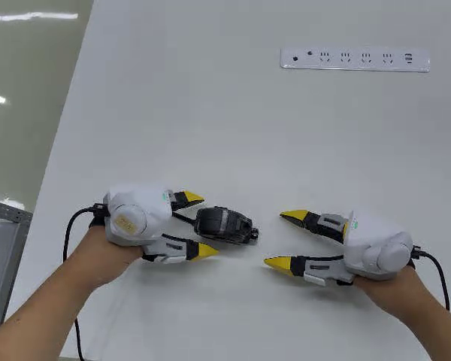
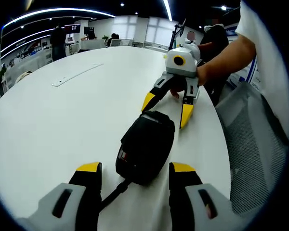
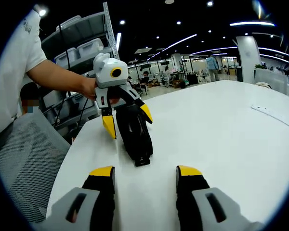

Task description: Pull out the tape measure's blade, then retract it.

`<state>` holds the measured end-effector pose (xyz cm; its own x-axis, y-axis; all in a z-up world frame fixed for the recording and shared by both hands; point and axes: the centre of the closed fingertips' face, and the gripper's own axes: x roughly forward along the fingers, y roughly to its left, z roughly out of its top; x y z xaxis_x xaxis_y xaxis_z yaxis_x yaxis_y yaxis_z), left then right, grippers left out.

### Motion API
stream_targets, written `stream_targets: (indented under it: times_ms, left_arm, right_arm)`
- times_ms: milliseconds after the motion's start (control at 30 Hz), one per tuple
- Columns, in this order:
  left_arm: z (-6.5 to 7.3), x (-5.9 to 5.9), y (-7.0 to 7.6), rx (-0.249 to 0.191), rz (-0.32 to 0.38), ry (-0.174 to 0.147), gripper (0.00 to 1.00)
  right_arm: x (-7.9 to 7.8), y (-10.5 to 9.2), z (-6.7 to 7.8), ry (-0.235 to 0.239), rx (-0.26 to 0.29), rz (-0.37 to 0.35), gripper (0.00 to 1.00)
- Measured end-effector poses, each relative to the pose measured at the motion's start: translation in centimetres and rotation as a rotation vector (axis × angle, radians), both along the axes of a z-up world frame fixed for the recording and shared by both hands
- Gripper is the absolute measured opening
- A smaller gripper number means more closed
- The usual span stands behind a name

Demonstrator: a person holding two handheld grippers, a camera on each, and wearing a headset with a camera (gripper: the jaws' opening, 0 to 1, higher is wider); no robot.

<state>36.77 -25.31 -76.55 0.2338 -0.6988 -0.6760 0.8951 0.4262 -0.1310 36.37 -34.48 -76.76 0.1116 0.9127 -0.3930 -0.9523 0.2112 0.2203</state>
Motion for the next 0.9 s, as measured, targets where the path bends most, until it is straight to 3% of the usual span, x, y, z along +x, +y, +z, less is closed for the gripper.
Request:
stream_targets:
  times_ms: [900]
  left_arm:
    - [-0.44,0.14,-0.91,0.014,-0.081,0.008,0.41]
  right_arm:
    - [0.05,0.77,-0.32,0.003,0.015,0.011,0.49]
